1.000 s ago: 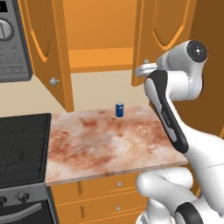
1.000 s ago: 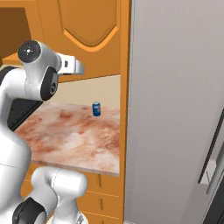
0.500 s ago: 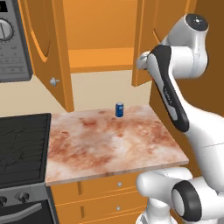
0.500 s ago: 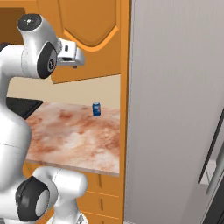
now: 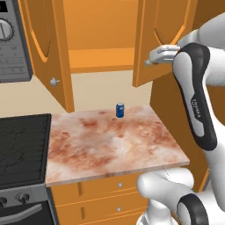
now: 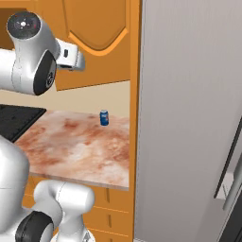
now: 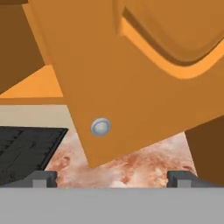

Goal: Close all open cabinet doors.

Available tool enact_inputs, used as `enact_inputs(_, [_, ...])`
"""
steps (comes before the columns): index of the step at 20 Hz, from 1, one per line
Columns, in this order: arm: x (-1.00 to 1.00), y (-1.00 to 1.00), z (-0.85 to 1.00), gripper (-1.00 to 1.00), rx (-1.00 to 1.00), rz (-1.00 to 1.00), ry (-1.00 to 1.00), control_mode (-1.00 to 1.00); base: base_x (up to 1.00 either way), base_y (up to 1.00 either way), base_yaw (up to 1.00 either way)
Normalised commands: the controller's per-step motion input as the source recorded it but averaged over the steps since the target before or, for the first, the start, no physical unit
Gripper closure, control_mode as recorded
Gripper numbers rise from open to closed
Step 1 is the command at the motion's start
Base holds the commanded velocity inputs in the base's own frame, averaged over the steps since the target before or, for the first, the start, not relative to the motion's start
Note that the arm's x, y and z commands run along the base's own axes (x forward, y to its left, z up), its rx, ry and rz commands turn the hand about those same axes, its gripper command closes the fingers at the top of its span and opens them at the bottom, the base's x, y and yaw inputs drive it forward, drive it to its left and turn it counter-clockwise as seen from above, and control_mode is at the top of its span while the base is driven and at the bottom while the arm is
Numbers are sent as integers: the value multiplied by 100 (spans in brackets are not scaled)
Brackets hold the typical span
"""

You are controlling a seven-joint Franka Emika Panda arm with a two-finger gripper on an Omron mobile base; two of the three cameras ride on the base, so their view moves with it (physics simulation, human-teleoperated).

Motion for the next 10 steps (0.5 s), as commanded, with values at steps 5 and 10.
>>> enact_inputs(5, [-1,43,26,-100,-6,0,-7,-100,0,0,0])
enact_inputs(10, [4,8,38,-100,-1,1,-8,-100,0,0,0])
